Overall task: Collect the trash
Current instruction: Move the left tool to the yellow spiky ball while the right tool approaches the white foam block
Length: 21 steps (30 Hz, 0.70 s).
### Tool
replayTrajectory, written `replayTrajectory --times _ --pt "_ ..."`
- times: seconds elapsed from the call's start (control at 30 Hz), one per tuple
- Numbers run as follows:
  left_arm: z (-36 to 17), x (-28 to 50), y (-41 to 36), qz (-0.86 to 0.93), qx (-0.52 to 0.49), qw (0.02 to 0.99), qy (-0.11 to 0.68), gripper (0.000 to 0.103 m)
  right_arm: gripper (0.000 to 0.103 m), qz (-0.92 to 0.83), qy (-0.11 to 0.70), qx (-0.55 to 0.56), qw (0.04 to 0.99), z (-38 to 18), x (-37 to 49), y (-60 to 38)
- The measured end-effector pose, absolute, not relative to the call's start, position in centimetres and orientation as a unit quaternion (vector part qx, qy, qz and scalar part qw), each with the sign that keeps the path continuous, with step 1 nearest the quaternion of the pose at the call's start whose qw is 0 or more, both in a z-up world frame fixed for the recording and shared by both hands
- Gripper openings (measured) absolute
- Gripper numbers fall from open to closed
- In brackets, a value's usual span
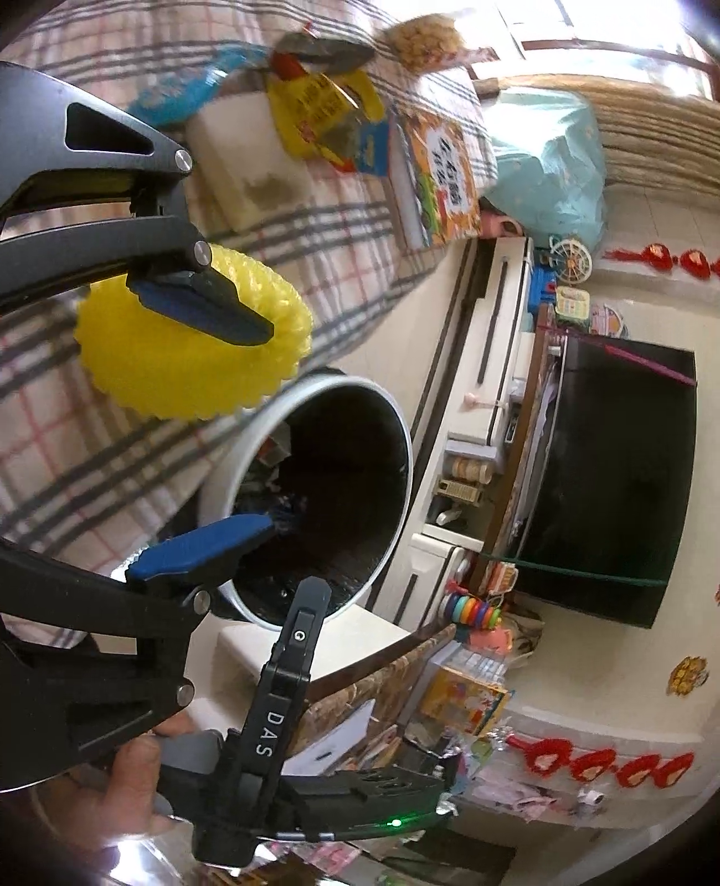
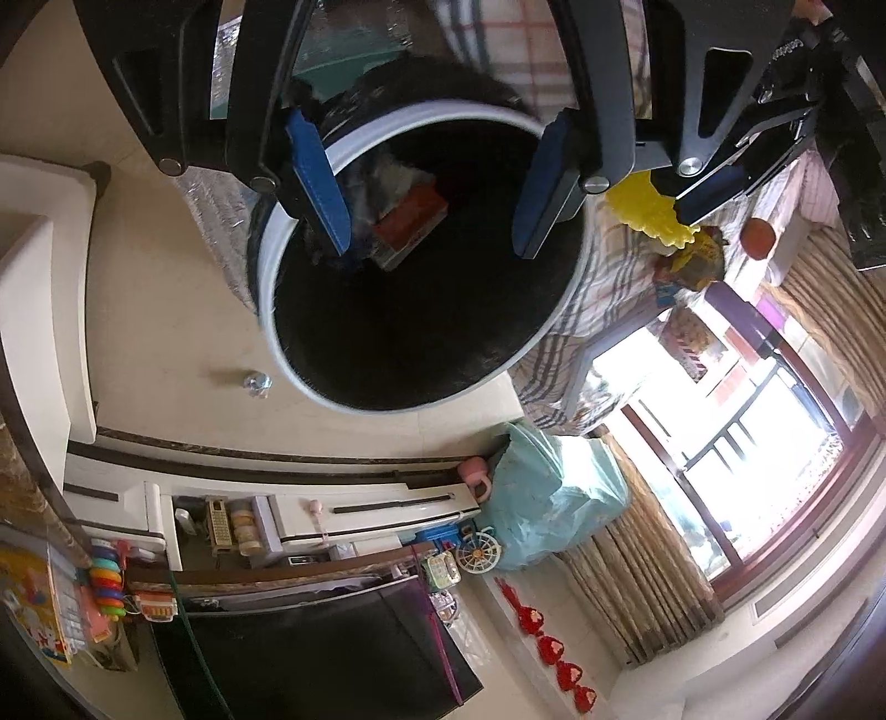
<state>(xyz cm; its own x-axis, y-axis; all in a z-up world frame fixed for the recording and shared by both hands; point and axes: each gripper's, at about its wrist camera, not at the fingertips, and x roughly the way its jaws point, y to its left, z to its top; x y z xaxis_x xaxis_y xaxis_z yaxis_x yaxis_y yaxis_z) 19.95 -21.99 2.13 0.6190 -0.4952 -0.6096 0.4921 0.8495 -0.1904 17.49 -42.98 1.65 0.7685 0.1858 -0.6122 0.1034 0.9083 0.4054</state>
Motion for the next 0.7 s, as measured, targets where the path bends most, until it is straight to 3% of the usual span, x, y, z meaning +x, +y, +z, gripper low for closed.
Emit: replayTrajectory --times 0.7 --pt "0.7 16.9 -11.6 -0.203 -0.052 0.908 0.362 0.069 0.068 0.076 0.346 0.214 0.91 0.6 15.2 -35.0"
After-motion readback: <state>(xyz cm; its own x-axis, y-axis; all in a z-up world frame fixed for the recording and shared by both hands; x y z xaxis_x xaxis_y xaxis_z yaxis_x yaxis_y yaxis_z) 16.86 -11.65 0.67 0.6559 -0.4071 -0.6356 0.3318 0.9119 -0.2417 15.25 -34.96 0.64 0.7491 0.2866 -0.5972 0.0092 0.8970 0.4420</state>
